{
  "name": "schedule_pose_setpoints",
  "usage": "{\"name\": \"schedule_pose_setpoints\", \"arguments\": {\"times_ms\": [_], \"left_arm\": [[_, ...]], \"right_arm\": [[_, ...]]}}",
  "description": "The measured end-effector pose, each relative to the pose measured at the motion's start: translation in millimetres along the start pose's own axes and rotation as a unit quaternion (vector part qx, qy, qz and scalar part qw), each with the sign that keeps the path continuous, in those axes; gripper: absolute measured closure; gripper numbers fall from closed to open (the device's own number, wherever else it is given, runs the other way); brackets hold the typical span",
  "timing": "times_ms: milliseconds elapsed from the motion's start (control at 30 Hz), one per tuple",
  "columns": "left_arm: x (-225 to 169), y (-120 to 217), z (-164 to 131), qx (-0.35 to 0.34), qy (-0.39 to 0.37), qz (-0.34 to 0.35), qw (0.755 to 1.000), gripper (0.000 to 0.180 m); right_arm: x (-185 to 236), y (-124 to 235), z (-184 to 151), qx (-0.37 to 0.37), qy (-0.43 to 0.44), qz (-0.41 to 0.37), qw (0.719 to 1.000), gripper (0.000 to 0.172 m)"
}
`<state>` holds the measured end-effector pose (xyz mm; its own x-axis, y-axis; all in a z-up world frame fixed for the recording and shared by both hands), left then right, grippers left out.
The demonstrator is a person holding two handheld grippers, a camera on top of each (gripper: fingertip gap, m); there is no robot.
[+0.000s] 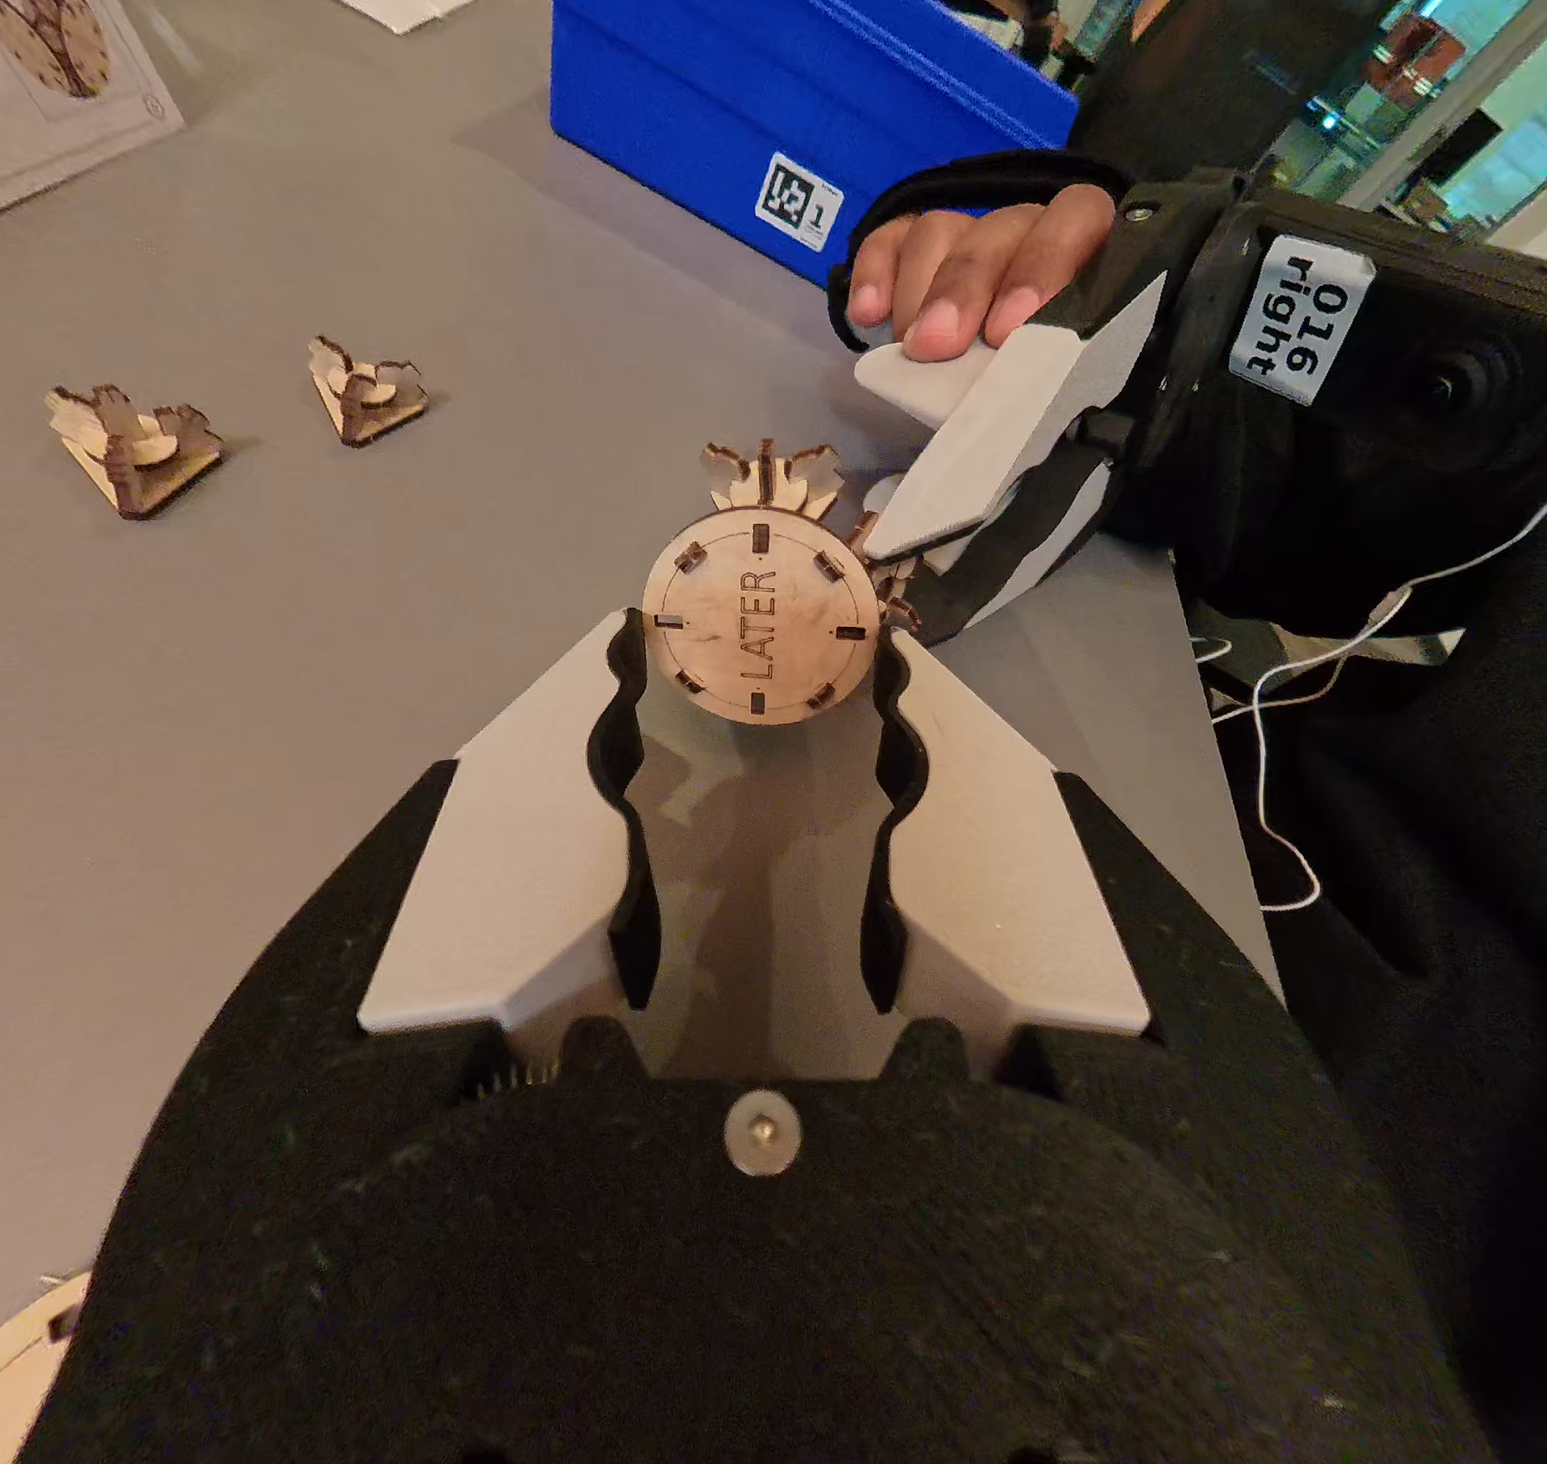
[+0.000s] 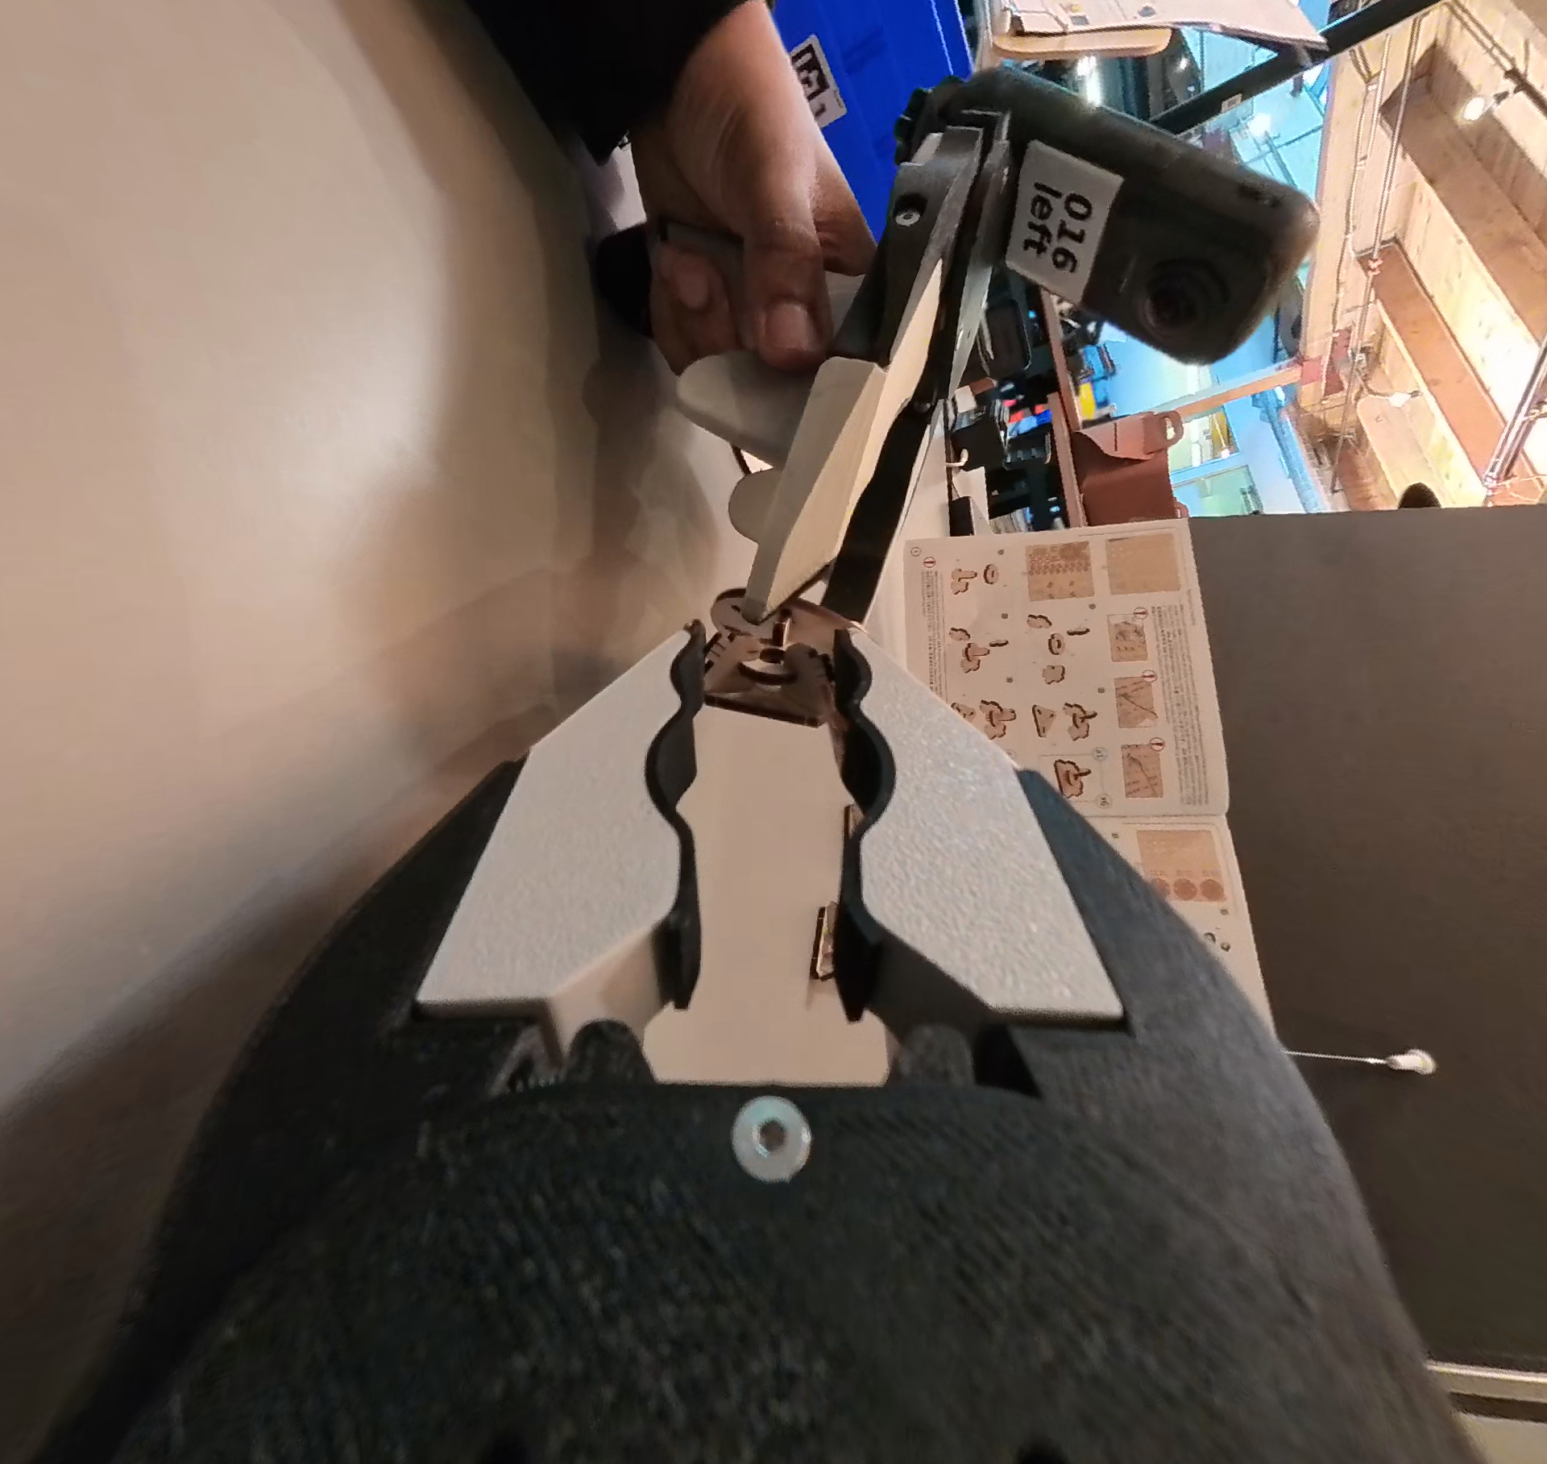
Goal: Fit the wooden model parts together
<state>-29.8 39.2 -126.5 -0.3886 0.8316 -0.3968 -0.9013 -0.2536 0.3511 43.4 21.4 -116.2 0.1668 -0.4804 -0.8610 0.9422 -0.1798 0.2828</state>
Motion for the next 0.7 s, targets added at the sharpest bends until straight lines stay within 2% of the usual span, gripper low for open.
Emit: {"name": "schedule_pose_setpoints", "arguments": {"times_ms": [167, 367, 700], "left_arm": [[-2, 2, 6, -0.029, -0.008, -0.004, 1.000, 0.127], [-9, 2, 11, -0.066, 0.027, -0.061, 0.996, 0.128], [-13, 2, 12, -0.072, 0.037, -0.090, 0.993, 0.128]], "right_arm": [[-6, 3, 1, -0.002, 0.007, -0.019, 1.000, 0.142], [-12, 9, 12, -0.026, 0.018, -0.040, 0.999, 0.142], [-14, 12, 16, -0.043, 0.010, -0.037, 0.998, 0.143]]}}
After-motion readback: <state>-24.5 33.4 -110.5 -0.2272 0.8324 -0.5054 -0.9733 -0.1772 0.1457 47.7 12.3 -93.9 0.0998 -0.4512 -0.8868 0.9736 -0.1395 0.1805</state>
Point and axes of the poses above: each gripper's, where its closed fingertips meet, y back along the fingers, z out of its top, x = y × z across the jaws, the point moved 4 cm from there along y, back along the fingers, and after that the axes turned 2 degrees about -z, right-handed, at the moved point
